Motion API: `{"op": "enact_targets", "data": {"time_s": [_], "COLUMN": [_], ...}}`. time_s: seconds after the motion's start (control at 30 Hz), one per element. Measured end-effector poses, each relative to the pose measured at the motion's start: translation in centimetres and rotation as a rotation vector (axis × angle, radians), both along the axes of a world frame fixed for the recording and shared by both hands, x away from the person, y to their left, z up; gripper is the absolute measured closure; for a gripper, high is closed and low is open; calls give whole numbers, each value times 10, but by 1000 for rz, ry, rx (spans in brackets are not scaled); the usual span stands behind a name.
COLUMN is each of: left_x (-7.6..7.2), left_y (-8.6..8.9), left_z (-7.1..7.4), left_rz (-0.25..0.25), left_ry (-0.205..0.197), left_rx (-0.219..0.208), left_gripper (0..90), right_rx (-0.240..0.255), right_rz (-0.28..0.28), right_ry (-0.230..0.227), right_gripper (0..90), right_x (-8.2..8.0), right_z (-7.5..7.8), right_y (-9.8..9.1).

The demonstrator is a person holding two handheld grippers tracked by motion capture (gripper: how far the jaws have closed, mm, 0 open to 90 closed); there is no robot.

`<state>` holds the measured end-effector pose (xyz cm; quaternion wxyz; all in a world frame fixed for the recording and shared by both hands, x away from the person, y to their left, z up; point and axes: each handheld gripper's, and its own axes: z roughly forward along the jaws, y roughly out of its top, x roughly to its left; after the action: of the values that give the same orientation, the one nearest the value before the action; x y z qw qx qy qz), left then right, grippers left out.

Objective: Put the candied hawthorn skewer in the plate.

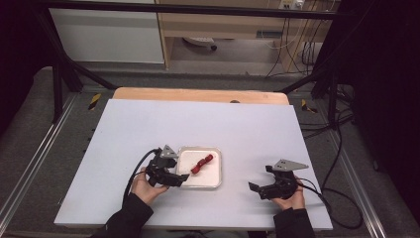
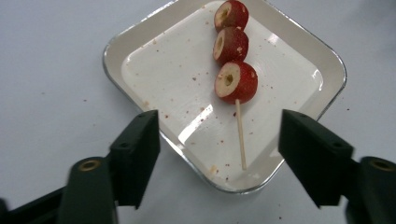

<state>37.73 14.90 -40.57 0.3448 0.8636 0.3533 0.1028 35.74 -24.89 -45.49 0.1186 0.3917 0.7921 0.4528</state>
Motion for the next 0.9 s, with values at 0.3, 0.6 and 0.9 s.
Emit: {"op": "enact_targets", "data": {"time_s": [0.3,0.6,0.9], "left_x": [-12,-24,-29], "left_y": [40,85,118], "left_z": [2,-12,-34], "left_rz": [13,48,83], "left_ry": [-39,-59,-54], "left_rx": [-18,-84,-114], "left_gripper": [129,115,115], "right_rx": [1,-2,-15], "right_rz": [0,-2,-1], "right_ry": [5,13,12], "right_gripper": [4,3,2], "right_x": [0,0,0], "right_z": [0,-1,-2], "right_y": [-1,-1,-1]}}
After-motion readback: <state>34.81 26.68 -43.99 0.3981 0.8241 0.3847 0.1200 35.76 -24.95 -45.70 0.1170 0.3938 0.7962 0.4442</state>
